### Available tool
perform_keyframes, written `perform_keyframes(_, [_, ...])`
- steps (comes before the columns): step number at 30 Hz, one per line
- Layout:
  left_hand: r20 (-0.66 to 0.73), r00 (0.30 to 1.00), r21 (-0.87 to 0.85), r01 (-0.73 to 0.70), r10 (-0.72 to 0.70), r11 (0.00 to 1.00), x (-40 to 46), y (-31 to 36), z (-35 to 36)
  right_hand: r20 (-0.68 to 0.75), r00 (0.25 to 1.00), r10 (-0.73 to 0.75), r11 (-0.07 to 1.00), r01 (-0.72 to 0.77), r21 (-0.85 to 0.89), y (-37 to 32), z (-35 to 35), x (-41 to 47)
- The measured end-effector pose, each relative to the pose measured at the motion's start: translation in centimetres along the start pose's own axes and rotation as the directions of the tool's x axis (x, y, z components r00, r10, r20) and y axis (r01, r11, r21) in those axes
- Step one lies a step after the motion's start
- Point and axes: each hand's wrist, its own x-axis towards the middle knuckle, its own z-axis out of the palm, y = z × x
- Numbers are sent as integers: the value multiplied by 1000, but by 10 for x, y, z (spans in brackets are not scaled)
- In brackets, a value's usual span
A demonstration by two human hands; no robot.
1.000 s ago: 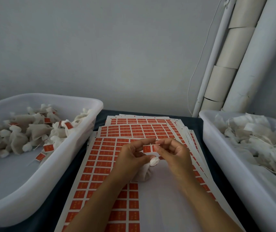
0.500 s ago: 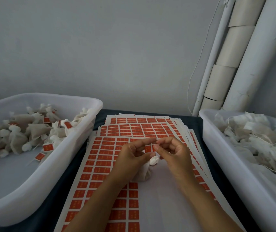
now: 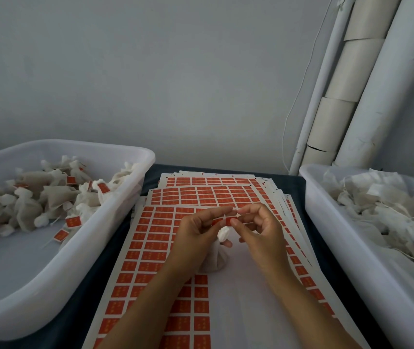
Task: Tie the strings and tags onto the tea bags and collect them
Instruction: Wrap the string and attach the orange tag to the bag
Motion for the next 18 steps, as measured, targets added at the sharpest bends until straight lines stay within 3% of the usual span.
perform_keyframes(3, [2,1000,-1,-5,5,1000,0,1,0,-2,1000,8,1000,-8,-14,2,-1,2])
perform_keyframes(8, [53,997,19,-48,47,999,0,2,1,205,967,152,961,-193,196,1,1,-1])
perform_keyframes(12, [76,997,9,-16,15,1000,0,3,2,231,957,176,945,-230,233,0,-2,-1])
perform_keyframes(18, [67,971,-109,236,-230,966,-3,4,0,208,968,139,934,-198,298,-3,-4,-2])
